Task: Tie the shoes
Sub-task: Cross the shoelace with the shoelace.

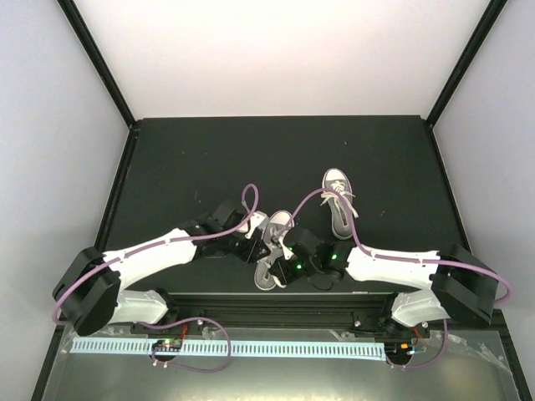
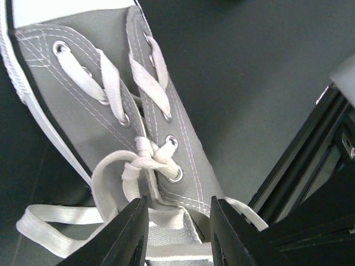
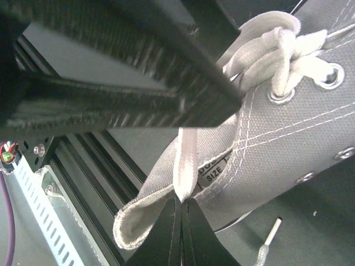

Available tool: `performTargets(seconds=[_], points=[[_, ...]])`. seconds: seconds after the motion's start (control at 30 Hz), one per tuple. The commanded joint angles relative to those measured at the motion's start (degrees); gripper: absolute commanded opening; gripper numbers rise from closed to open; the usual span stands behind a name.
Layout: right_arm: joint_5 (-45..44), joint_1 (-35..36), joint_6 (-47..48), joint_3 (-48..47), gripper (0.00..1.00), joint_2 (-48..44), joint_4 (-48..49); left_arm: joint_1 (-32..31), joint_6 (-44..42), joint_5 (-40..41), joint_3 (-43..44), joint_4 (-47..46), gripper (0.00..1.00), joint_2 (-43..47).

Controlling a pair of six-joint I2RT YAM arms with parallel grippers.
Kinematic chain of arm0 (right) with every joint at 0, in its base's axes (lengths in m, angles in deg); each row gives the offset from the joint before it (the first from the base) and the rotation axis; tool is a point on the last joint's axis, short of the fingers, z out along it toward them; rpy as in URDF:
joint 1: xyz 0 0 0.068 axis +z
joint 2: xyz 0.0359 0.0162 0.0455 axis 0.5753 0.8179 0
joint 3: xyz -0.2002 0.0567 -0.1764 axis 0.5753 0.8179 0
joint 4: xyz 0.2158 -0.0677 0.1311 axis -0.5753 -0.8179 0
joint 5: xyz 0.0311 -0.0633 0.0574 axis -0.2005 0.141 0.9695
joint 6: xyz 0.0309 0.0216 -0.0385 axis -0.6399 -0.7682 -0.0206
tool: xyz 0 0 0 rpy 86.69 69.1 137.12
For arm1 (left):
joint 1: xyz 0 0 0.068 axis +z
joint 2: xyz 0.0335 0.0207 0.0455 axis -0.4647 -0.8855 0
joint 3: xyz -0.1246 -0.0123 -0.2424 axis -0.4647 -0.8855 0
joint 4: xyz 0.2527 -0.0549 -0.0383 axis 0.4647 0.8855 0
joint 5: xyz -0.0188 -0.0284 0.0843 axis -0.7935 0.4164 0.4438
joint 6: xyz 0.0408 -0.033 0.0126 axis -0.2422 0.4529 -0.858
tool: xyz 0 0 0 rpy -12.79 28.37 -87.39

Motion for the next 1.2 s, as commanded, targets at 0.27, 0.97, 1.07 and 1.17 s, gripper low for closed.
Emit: performTargets(seconds=[0.27,0.97,1.07,1.17], points=[[-0.51,0.45,-0.71,-0.83,0.02,0.79,0.49,-1.25,2.45,-0.82,-0.25,0.50,0.36,-4.21],[-2.32,0.48,-0.48,-2.22,0.02,0.80,0.06,-1.25,6.87,-1.38,-0.30,1.16,0.10,1.01],[-2.85,0.51,-0.20,-3.07,0.02,2.20,0.67,-1.10,6.77,-0.57,0.37,1.63,0.05,2.62],[-3.25,0.47,0.10,-3.87,0.02,3.67,2.06,-0.99,6.66,-1.44,0.48,1.39,0.02,1.79]])
